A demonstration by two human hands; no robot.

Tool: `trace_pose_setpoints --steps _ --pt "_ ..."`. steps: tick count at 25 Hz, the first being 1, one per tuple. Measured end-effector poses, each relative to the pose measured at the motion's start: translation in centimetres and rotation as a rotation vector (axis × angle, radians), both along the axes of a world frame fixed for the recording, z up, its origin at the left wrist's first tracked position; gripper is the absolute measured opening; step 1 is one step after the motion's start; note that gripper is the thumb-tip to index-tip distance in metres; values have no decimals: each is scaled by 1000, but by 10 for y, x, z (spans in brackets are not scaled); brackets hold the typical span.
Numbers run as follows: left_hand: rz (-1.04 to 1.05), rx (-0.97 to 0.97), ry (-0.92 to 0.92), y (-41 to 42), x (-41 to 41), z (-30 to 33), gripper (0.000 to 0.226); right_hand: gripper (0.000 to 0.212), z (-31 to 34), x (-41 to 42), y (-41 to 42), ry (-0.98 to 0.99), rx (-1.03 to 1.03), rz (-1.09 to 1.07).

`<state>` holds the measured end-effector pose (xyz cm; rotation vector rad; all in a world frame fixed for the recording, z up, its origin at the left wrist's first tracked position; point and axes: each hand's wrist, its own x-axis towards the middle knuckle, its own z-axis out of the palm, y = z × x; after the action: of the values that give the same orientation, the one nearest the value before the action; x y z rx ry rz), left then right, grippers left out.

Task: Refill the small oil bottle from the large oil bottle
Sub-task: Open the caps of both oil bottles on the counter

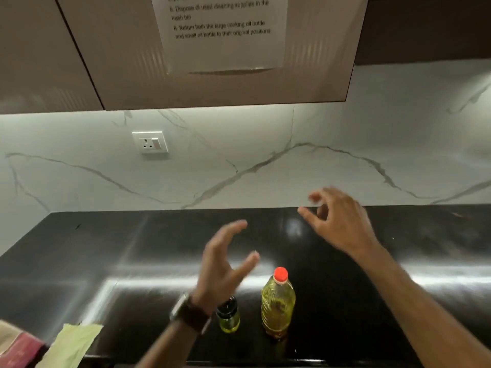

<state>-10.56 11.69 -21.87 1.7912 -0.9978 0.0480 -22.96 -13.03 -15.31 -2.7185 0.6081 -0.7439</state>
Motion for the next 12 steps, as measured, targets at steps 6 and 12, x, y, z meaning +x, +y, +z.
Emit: trace_pose_setpoints --steps 6,12 --pt "68 122 227 -17 -76 -89 74 70 -63 -25 82 352 -24 40" --pt "187 168 163 -37 -77 -109 58 62 -65 -8 92 441 -100 -84"
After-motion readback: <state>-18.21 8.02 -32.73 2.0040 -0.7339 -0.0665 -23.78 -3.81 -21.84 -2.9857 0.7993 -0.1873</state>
